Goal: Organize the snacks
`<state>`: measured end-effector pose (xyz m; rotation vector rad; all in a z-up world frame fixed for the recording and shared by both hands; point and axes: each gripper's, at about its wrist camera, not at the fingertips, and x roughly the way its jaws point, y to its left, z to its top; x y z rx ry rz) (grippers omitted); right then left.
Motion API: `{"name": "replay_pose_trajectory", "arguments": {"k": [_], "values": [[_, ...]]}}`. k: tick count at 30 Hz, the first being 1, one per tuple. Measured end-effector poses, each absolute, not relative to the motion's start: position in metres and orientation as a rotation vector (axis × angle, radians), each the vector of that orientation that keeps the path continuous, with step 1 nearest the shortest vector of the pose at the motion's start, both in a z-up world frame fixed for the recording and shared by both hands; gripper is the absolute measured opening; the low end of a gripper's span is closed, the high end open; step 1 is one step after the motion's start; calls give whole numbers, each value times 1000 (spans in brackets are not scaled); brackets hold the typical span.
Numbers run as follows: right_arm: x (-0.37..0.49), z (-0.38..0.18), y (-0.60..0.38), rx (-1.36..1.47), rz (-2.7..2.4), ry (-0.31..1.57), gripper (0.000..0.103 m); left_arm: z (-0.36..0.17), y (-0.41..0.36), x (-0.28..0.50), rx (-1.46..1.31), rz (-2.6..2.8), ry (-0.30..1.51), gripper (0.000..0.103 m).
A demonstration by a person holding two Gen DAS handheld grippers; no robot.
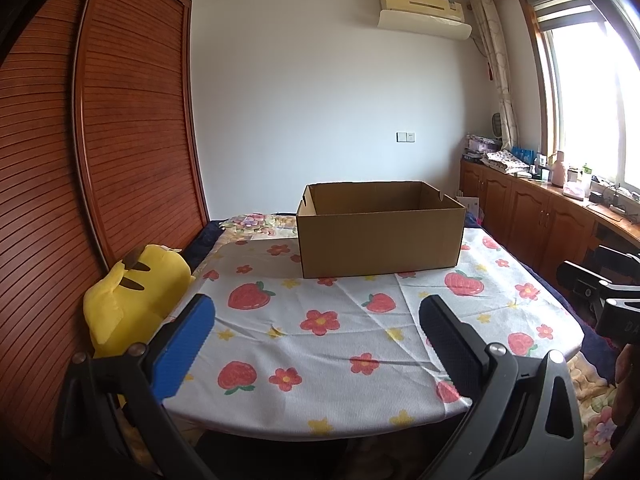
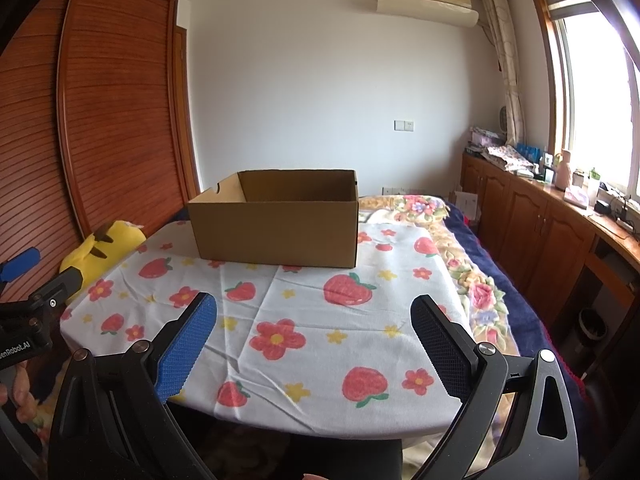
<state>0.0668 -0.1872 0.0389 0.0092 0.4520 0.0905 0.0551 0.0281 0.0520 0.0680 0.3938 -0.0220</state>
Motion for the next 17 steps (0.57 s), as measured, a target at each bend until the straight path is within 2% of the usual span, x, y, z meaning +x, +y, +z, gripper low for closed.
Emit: {"name": "replay_pose_trajectory", "arguments": {"k": [17], "values": [[65,39,-186,8,92,450,99,56,26,51,71,-22,385,103]]}}
